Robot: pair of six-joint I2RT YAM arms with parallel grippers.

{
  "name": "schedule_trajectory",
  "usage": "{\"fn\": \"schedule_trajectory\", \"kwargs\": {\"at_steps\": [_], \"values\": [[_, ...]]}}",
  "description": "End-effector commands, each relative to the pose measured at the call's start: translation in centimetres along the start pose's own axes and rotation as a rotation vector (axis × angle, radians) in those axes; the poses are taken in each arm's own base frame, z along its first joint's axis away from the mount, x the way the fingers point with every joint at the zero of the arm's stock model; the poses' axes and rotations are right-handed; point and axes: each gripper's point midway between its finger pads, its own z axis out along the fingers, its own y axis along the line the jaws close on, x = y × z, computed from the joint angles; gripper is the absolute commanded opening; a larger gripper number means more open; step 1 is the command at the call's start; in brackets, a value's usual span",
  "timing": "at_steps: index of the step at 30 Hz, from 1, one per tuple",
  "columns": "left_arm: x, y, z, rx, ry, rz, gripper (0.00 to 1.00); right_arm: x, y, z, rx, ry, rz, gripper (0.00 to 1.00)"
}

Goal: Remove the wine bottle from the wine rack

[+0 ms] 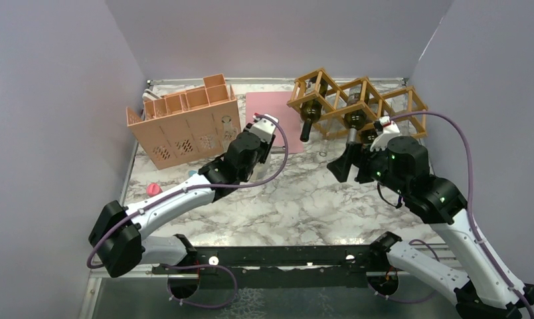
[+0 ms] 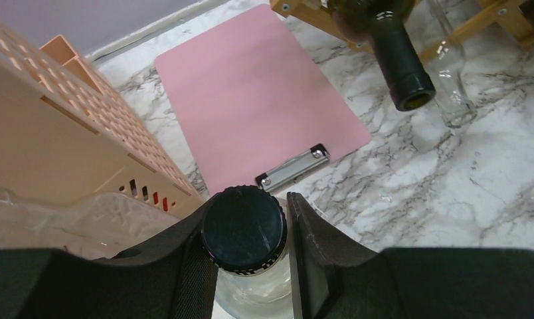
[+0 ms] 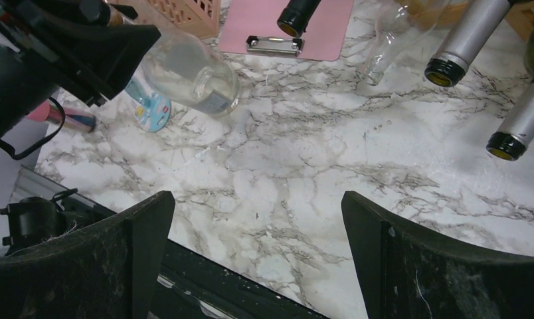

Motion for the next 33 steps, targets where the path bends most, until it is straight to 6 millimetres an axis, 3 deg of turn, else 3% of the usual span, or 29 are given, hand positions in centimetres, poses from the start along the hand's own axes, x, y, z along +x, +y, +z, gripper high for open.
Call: {"fn": "schedule_trajectory", "kwargs": {"at_steps": [1, 10, 15, 20, 23, 26, 33], "values": [[-7.9, 1.8, 0.3, -0.044, -0.233, -0.088, 0.0, 0.0, -0.7, -1.0, 0.032, -0.017, 0.014, 1.0], [-6.3, 2.0, 0.2, -0.033, -0.211, -0.122, 0.02, -0.1, -0.9, -1.1, 0.044, -0.024, 0.016, 1.0], [-5.1, 2.3, -0.8, -0.03, -0.198, -0.133, 0.37, 0.0, -0.6, -0.6, 0.033, -0.012, 0.013, 1.0], [-5.2, 2.7, -1.7, -0.031, -0.204, -0.13, 0.66, 0.1, -0.5, -0.3, 0.028, -0.004, 0.012, 1.0], [-6.3, 2.9, -2.6, -0.018, -0.231, -0.126, 0.8, 0.0, -0.4, -0.3, 0.027, -0.003, 0.015, 1.0], [-8.0, 3.0, -3.7, 0.006, -0.266, -0.131, 0.88, -0.2, -0.4, -0.4, 0.028, -0.008, 0.017, 1.0], [-14.2, 2.6, -8.4, 0.14, -0.405, -0.213, 0.97, 0.3, -0.8, -0.2, 0.047, 0.005, 0.017, 1.0]]}}
